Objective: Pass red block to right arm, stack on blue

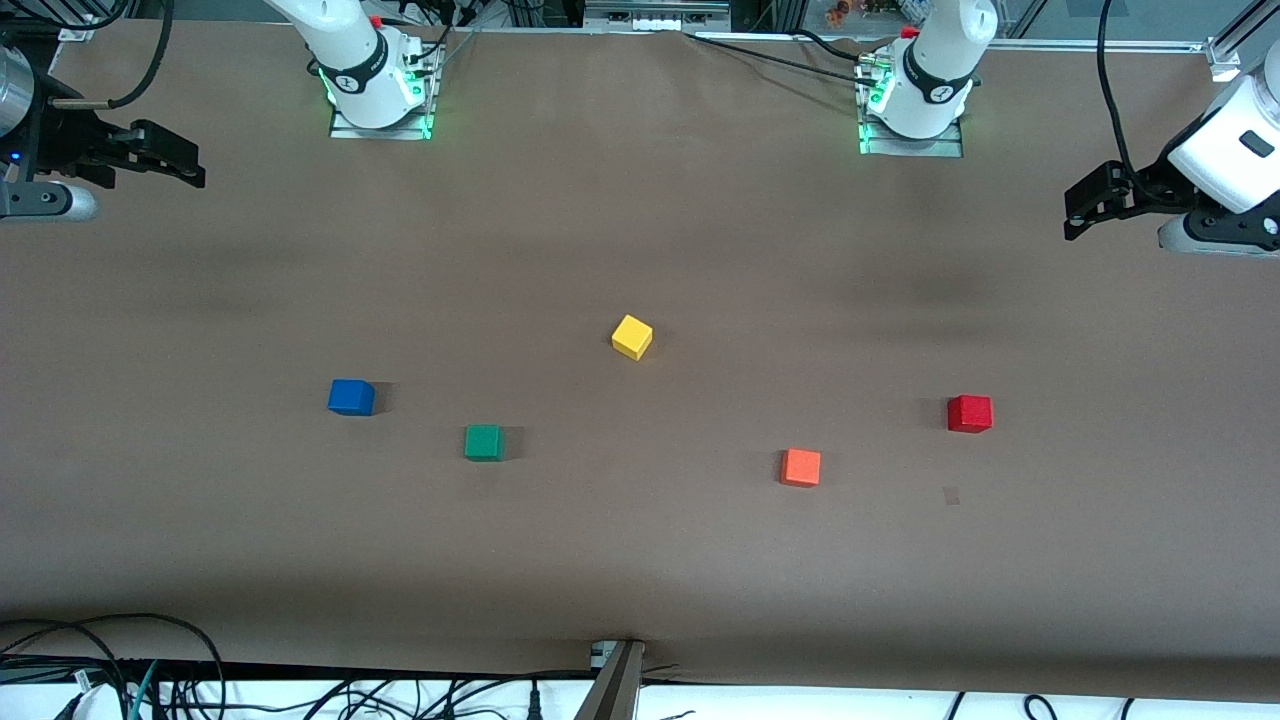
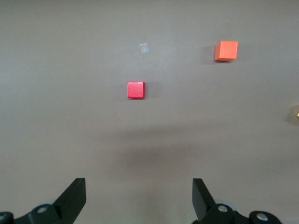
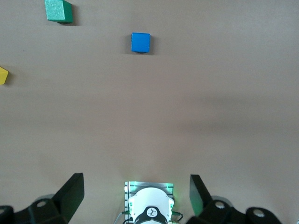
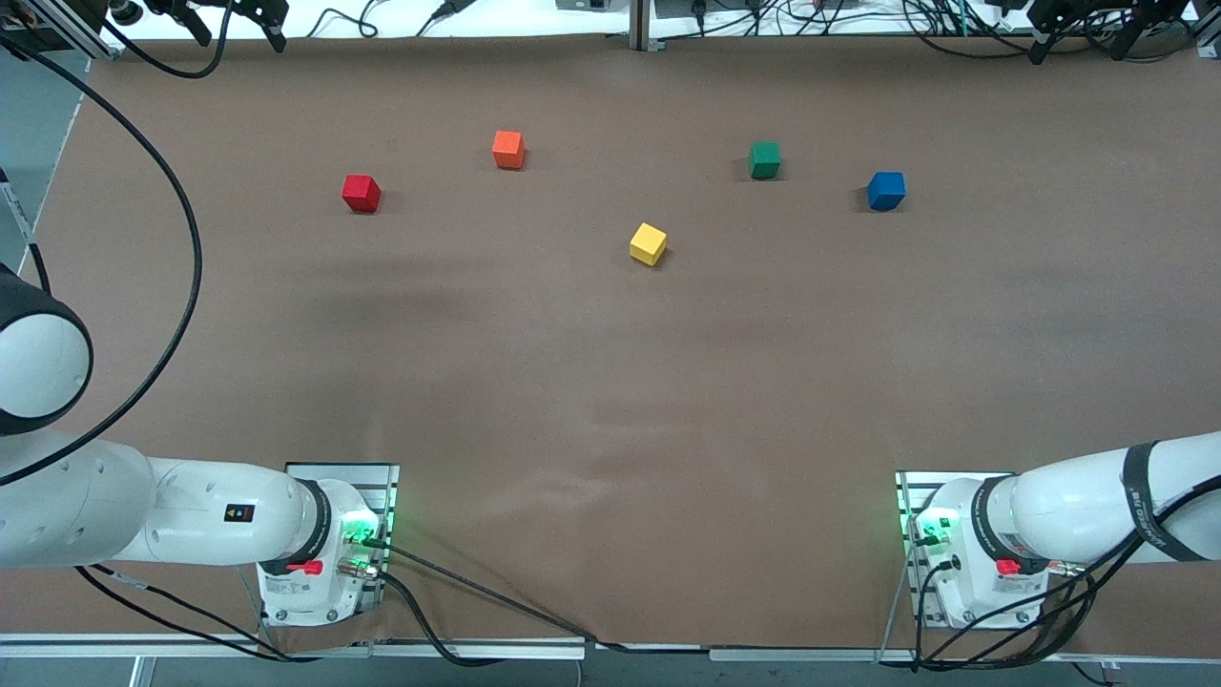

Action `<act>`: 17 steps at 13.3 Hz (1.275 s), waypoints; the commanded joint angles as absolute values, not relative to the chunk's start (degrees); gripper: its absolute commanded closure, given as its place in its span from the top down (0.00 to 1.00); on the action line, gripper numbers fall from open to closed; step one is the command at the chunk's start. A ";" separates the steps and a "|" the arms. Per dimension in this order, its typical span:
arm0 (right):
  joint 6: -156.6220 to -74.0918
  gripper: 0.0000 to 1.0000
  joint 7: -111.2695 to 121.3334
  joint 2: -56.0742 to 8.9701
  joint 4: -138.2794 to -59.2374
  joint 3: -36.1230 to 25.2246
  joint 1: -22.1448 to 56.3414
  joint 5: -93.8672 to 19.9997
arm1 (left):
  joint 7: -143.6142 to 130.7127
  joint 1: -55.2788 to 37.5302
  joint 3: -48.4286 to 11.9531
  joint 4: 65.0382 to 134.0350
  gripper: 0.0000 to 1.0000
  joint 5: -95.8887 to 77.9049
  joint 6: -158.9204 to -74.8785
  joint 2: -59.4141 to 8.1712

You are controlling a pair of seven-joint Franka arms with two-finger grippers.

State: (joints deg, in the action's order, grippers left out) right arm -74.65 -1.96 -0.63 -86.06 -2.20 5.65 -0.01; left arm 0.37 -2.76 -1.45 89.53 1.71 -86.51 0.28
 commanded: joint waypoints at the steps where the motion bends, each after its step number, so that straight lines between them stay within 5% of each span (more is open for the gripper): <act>1: -74.09 1.00 -1.67 -0.97 -84.90 -2.11 5.36 -0.88 | -0.18 -2.46 -1.93 89.82 1.00 2.28 -88.14 0.53; 17: -74.18 1.00 -1.67 -0.97 -84.90 -2.11 5.27 -0.97 | -0.18 -2.46 -1.76 89.56 1.00 2.46 -87.45 -0.53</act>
